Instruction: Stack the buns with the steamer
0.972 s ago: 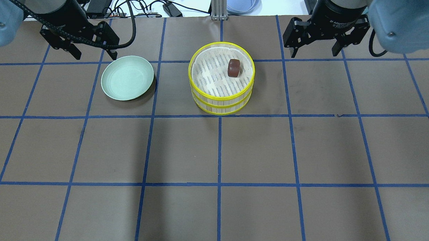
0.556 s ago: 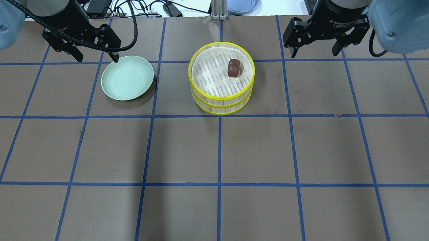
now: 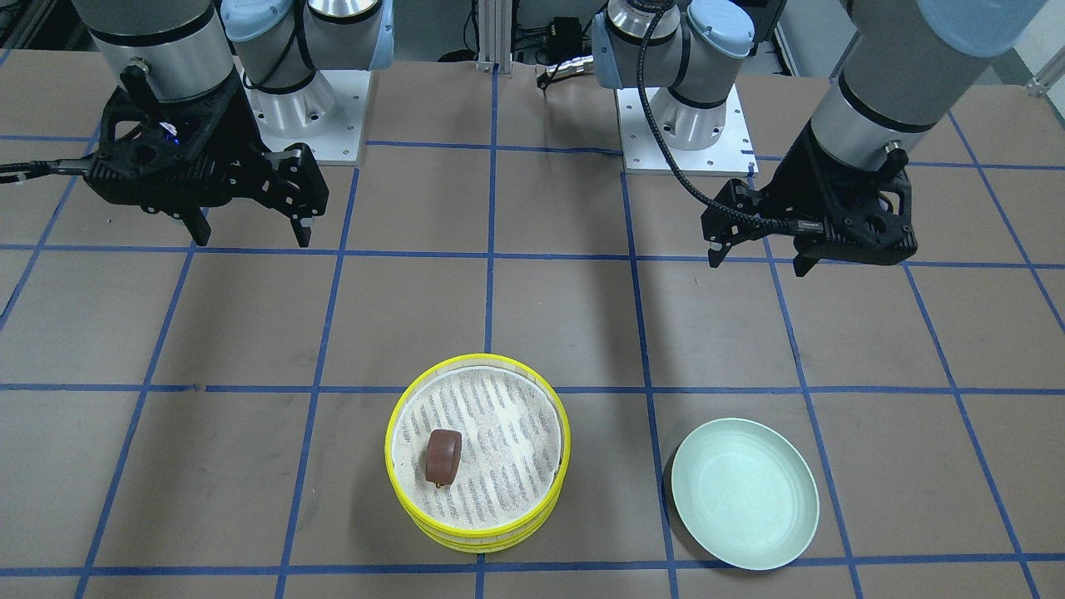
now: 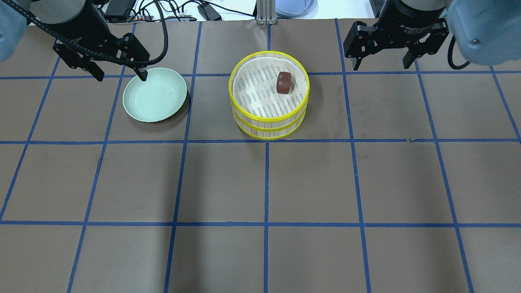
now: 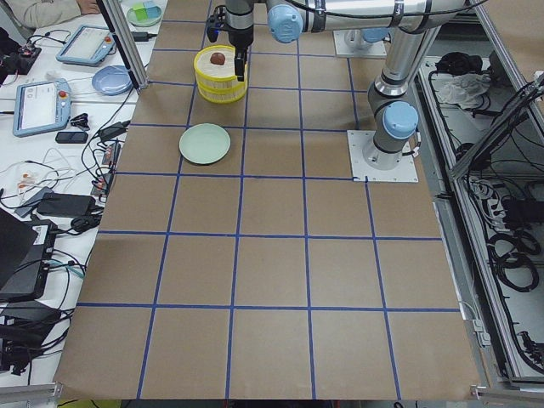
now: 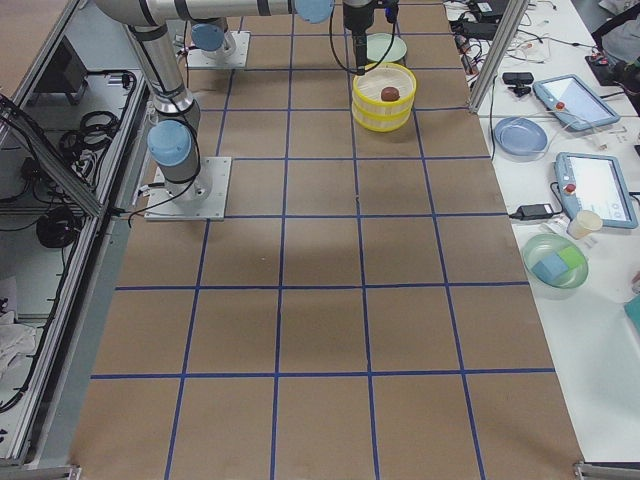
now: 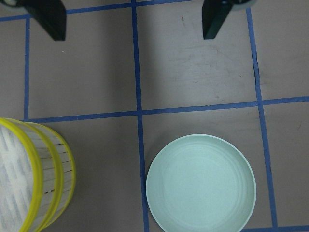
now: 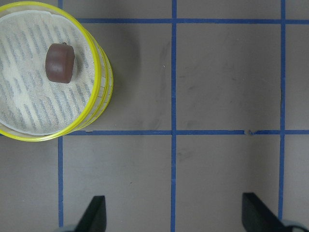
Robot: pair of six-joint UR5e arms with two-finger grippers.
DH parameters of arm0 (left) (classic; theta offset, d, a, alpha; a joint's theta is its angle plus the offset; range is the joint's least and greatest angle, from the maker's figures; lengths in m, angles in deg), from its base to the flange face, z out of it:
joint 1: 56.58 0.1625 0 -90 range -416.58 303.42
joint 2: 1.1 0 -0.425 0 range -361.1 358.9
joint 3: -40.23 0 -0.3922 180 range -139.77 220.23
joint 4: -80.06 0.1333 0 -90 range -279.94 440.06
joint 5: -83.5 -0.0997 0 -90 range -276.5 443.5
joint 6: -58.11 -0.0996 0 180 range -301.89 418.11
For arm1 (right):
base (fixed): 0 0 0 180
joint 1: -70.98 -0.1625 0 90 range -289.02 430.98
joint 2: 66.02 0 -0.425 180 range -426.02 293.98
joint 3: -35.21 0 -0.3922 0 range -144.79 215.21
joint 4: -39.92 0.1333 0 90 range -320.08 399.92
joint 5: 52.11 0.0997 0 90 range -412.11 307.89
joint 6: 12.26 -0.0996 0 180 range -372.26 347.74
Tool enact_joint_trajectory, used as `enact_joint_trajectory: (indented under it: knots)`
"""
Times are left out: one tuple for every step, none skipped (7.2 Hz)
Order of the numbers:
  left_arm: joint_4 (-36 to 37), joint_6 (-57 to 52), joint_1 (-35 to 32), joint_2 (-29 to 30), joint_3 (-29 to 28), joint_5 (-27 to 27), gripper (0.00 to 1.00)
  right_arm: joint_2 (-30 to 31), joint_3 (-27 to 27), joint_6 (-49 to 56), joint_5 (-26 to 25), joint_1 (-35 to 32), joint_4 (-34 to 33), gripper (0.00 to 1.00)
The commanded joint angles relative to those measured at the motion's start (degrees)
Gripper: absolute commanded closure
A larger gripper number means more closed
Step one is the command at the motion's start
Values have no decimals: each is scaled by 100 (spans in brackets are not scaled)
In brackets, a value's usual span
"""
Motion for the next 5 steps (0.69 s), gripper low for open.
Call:
enact_joint_trajectory:
  knots:
    - [-49,0,0,-35,10,33,0,0,0,0,-3,0,-3,0]
    - [-40,0,0,-35,10,42,0,-8,0,0,-3,0,-3,0]
    - [-32,9,0,-35,10,129,0,-8,0,0,-3,0,-3,0]
    - [-14,9,9,-26,19,121,0,-8,0,9,-3,0,-3,0]
    - [-23,9,9,-35,19,112,0,-8,0,9,-3,0,-3,0]
